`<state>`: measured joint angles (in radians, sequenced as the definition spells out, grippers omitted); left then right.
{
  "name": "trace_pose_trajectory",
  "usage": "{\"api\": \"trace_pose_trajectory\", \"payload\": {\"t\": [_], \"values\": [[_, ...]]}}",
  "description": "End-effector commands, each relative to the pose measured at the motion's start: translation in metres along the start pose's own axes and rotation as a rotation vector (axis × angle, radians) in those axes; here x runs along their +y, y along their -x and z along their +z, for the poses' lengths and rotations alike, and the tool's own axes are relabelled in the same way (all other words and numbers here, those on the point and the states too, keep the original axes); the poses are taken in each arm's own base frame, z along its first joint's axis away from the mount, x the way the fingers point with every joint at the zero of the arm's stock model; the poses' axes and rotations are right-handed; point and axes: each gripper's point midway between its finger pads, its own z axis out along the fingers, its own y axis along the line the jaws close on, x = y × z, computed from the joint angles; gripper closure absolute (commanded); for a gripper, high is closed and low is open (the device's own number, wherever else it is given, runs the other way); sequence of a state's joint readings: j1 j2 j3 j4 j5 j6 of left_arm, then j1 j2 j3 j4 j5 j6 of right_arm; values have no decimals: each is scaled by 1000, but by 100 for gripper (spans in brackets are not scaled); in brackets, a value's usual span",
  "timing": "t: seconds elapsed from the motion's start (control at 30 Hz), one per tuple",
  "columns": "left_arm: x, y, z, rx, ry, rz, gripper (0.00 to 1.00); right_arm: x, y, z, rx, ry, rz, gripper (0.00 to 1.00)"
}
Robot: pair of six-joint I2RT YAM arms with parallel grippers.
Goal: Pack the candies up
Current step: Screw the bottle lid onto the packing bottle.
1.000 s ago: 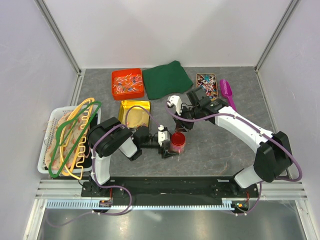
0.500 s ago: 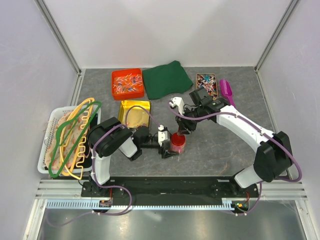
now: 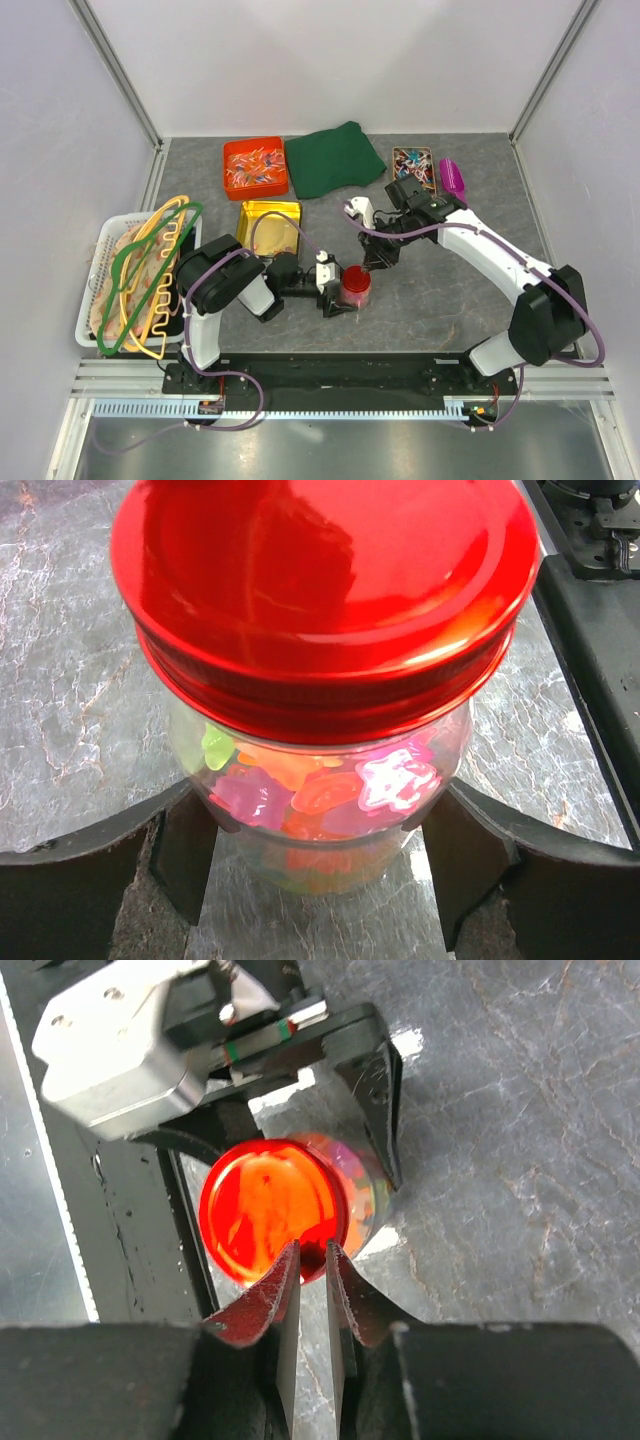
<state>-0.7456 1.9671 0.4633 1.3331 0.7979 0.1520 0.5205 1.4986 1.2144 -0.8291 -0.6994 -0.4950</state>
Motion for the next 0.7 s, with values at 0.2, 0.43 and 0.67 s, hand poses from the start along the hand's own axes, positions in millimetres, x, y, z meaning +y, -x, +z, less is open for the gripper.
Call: {"api": "trace_pose_trajectory", "payload": {"t": [0.2, 0.43, 0.67], "values": [[7, 14, 0, -54, 19, 90, 19, 40, -27, -10, 42, 121, 7, 78], [7, 15, 0, -55, 21, 93, 19, 51, -27, -18, 53, 154, -23, 77], [6, 15, 0, -55, 19, 93, 19, 30, 9, -37, -31, -15, -103, 76]]}}
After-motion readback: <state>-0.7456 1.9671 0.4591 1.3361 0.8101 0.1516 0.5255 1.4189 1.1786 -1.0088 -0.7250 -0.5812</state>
